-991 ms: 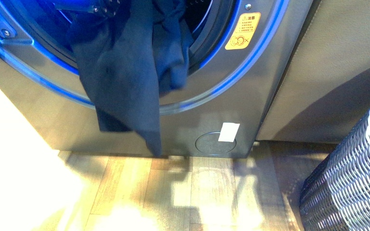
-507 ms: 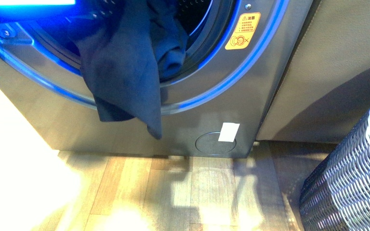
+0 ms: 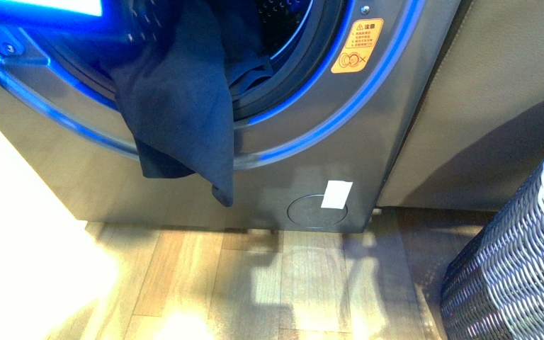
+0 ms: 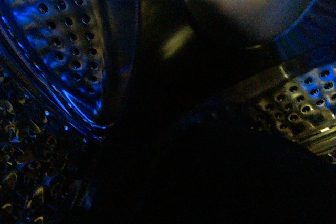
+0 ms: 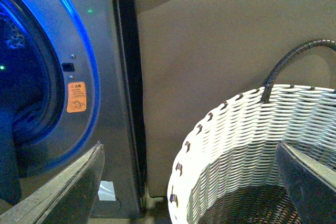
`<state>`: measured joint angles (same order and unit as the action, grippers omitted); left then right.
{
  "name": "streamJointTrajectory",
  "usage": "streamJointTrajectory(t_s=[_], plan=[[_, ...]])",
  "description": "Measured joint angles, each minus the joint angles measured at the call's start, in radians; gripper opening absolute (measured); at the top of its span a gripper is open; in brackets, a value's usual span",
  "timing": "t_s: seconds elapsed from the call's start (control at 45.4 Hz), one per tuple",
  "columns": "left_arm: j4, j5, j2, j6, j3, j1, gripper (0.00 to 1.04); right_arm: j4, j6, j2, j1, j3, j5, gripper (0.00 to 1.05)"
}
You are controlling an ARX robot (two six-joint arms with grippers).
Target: Put clothes into washing machine
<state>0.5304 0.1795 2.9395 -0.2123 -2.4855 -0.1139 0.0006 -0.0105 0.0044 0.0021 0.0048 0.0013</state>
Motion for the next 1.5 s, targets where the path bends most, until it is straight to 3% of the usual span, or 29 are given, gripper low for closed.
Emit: streamJointTrajectory(t_s=[0.286,0.771,1.013,1.498], plan=[[0.281,-0.007,-0.233,0.012,0.454,-0.019,1.0,0.0,0.0,0.0,0.0,0.0,0.0,0.97],[0.597,-0.07,-0.599,0.084,1.138,-0.005,0.98,0.0,0.0,0.0,0.0,0.0,0.0,0.97],[0.669,-0.105,-0.824,0.121,1.415,-0.039,0.98,0.0,0.0,0.0,0.0,0.0,0.0,0.97],[0.661,-0.158,-1.175,0.147,1.68,-0.018,0.98,0.0,0.0,0.0,0.0,0.0,0.0,0.97]])
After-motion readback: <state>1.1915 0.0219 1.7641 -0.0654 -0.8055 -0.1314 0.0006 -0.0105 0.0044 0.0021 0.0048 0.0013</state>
